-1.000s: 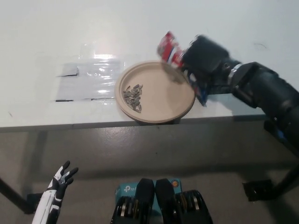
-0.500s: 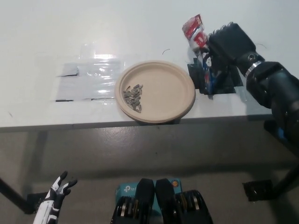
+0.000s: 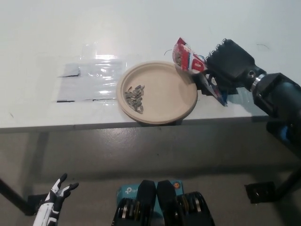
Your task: The robot picks up a small bag of sunflower seeds on the right hand side and take it to the empty plate on the left hand side then pours some sunflower seeds on to the plate.
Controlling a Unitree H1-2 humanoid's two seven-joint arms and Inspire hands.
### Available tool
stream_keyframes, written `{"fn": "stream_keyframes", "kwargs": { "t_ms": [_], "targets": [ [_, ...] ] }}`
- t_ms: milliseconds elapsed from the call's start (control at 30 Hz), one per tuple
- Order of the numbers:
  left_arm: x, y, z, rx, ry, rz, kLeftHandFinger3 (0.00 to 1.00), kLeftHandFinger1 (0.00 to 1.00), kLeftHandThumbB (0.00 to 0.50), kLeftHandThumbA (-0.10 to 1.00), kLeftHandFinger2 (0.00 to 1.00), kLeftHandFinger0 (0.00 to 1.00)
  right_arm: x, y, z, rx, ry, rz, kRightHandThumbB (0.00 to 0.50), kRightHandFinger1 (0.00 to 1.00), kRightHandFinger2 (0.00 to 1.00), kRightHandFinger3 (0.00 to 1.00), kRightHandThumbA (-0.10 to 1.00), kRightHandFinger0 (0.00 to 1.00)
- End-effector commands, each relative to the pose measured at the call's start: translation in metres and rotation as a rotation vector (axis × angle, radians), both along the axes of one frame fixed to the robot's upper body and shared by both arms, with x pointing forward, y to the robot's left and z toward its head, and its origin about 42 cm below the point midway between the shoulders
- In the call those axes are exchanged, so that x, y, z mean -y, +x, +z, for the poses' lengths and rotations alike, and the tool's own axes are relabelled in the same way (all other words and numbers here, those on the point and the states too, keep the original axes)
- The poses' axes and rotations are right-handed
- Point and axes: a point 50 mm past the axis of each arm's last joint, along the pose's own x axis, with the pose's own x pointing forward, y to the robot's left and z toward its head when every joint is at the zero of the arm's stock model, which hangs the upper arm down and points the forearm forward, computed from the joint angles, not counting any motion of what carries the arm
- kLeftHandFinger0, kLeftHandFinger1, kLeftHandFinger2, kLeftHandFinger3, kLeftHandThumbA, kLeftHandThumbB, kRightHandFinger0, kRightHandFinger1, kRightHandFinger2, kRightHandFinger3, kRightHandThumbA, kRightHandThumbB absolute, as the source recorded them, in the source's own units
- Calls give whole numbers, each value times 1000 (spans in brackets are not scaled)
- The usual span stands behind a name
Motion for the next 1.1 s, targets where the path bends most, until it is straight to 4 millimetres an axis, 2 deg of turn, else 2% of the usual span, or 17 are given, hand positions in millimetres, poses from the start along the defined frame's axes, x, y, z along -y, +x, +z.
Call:
{"fn": "stream_keyframes", "kwargs": {
  "t_ms": [0,33,200,300,333,367,400,433,467,500,567,733,800,967,1067],
  "targets": [
    [-6,-1,12,50,24,5,1000,938,85,1000,826,990,19,4,20,90,-23,18,0,0,253,190,322,0],
    [-7,-1,11,50,29,4,1000,929,83,1000,823,979,23,2,18,109,-50,30,0,0,208,164,352,0],
    [-6,-1,11,47,16,0,1000,901,88,1000,805,945,34,1,15,118,-111,20,0,0,147,137,362,0],
    [-5,1,11,48,12,1,1000,889,72,1000,795,935,39,4,13,46,-85,-62,1,21,243,166,441,0],
    [-5,0,10,39,17,-1,1000,889,83,1000,797,933,39,5,10,17,-104,-105,38,84,326,241,545,0],
    [-6,0,10,41,8,-6,1000,890,81,1000,799,933,37,7,9,-4,-108,-144,104,153,406,400,694,15],
    [-6,0,10,46,16,-4,1000,878,82,1000,797,918,33,10,10,-79,-89,-201,212,517,703,764,742,351],
    [-6,0,10,45,13,-1,1000,873,87,1000,794,913,30,11,11,-142,-51,-235,274,992,1000,1000,709,878],
    [-6,-1,10,42,11,3,1000,871,89,1000,793,913,28,11,10,-180,-28,-264,327,1000,1000,1000,701,1000],
    [-6,-1,9,40,17,2,1000,868,85,1000,791,909,27,11,8,-220,-2,-290,406,1000,1000,1000,680,1000],
    [-5,0,10,45,10,1,1000,857,70,1000,785,900,25,10,1,-323,48,-339,498,1000,1000,1000,755,1000],
    [-5,-4,8,37,25,9,1000,834,69,1000,774,880,20,8,-5,-416,82,-377,500,1000,1000,1000,788,1000],
    [-5,-3,9,35,7,11,1000,834,83,1000,772,884,19,9,-2,-455,112,-397,500,1000,1000,1000,769,1000],
    [-7,0,10,42,8,3,1000,832,83,1000,770,873,19,8,3,-532,146,-419,500,1000,1000,1000,758,1000],
    [-9,2,11,53,20,3,1000,832,89,1000,767,878,13,7,12,-585,159,-417,500,1000,1000,1000,774,1000]
  ]
}}
